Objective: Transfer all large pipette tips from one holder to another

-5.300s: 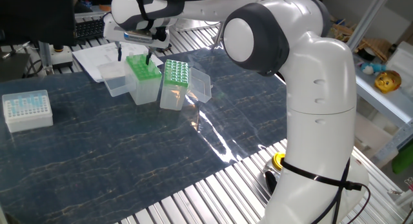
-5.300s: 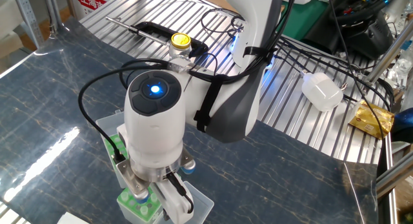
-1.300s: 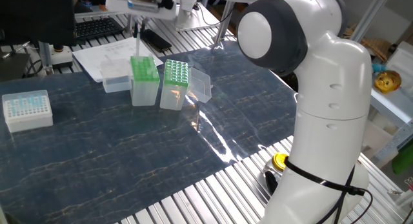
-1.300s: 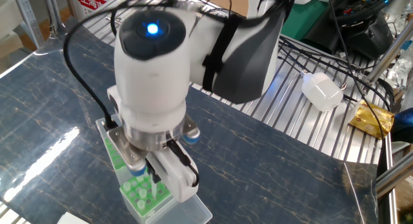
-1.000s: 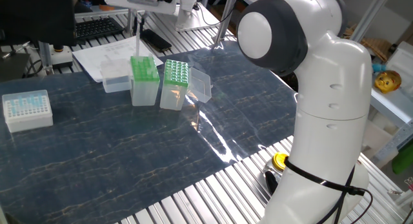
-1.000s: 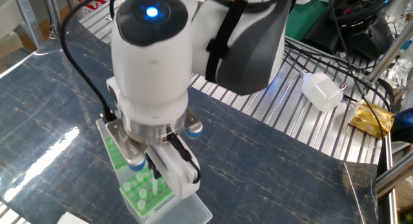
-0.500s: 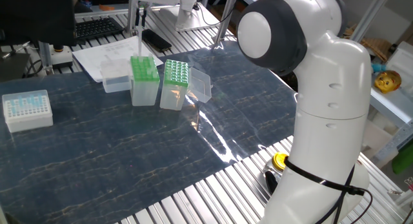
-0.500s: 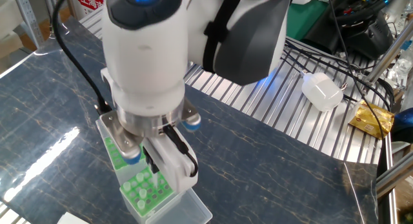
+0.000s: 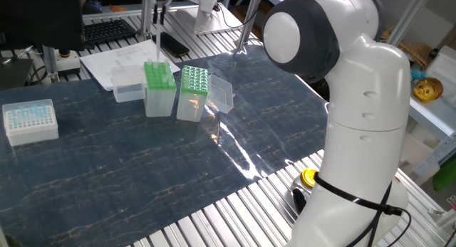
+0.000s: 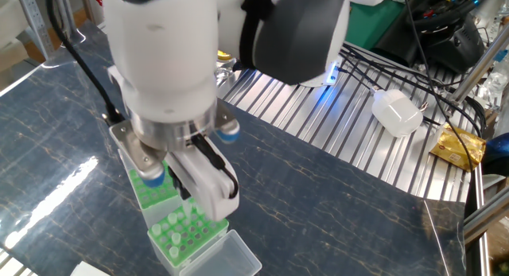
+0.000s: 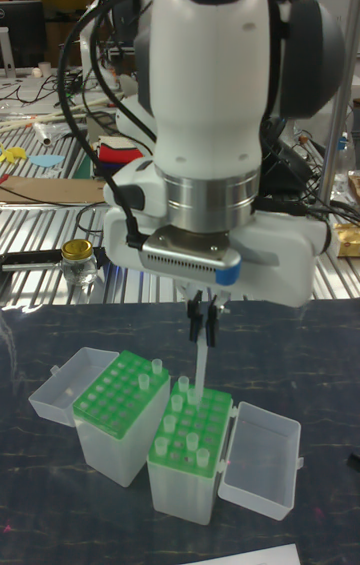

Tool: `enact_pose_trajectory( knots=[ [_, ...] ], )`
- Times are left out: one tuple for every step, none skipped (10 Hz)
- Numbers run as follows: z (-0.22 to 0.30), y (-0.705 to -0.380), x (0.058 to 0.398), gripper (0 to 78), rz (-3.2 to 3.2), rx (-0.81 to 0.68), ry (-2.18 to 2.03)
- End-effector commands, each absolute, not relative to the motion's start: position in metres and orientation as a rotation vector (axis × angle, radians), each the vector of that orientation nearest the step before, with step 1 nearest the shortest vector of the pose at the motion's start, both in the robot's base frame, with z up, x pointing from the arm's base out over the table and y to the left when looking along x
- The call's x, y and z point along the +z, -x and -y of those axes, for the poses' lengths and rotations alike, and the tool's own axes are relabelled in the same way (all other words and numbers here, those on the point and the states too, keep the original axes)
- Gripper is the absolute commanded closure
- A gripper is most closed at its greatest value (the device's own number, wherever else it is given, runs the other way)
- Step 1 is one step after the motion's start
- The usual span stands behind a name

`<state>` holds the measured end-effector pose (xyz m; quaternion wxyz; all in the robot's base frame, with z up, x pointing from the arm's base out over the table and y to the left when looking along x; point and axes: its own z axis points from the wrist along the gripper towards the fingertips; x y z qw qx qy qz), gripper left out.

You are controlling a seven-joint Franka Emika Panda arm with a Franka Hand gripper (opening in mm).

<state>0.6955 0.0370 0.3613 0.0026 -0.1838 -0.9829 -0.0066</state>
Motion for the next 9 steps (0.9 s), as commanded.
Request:
enact_pose_trajectory(
  knots=[
    [-0.029, -0.695, 0.371, 76.4, 3.084, -0.011, 0.482],
    [-0.026, -0.695, 0.372, 76.4, 3.089, -0.007, 0.438],
    [-0.023, -0.695, 0.373, 76.4, 3.095, 0.000, 0.387],
    [-0.019, -0.695, 0.372, 76.4, 3.101, -0.001, 0.338],
    [-0.016, -0.696, 0.372, 76.4, 3.107, -0.001, 0.292],
    [-0.012, -0.695, 0.372, 76.4, 3.113, 0.004, 0.246],
    [-0.010, -0.695, 0.373, 76.4, 3.117, 0.006, 0.217],
    [-0.006, -0.695, 0.373, 76.4, 3.123, 0.017, 0.163],
    [-0.003, -0.695, 0.373, 76.4, 3.125, 0.018, 0.133]
  ],
)
